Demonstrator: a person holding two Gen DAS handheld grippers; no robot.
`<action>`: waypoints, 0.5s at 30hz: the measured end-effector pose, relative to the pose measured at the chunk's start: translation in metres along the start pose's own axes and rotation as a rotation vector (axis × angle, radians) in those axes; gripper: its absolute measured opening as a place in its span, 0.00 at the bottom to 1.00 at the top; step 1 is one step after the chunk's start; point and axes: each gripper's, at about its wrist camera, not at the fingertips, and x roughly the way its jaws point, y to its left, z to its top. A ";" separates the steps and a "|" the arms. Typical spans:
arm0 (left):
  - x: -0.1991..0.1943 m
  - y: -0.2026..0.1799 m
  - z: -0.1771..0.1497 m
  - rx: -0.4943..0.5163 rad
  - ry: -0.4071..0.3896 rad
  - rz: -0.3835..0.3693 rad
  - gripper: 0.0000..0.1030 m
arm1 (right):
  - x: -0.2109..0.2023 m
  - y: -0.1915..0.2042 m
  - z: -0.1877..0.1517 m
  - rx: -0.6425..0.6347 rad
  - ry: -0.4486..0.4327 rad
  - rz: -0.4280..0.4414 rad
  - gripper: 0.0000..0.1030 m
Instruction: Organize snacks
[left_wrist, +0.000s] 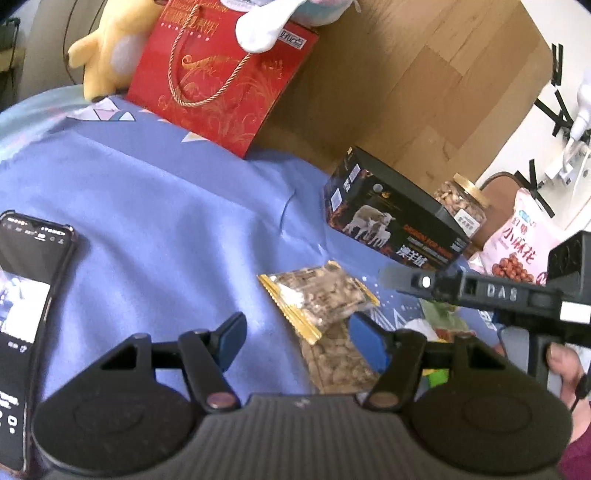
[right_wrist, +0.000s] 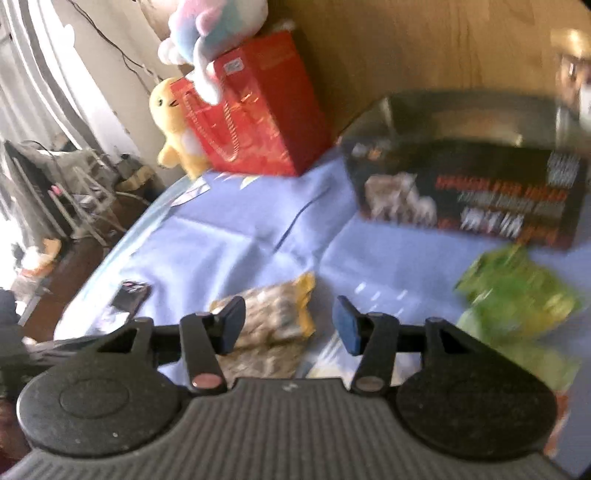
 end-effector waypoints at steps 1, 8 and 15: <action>0.002 0.001 0.002 -0.011 -0.002 0.002 0.61 | 0.003 -0.003 0.004 0.018 0.004 0.004 0.57; 0.034 0.008 0.012 -0.082 0.061 -0.048 0.32 | 0.033 -0.003 -0.005 0.050 0.088 0.065 0.37; 0.040 -0.039 0.053 0.020 -0.002 -0.114 0.31 | -0.016 0.010 0.007 -0.081 -0.152 -0.035 0.36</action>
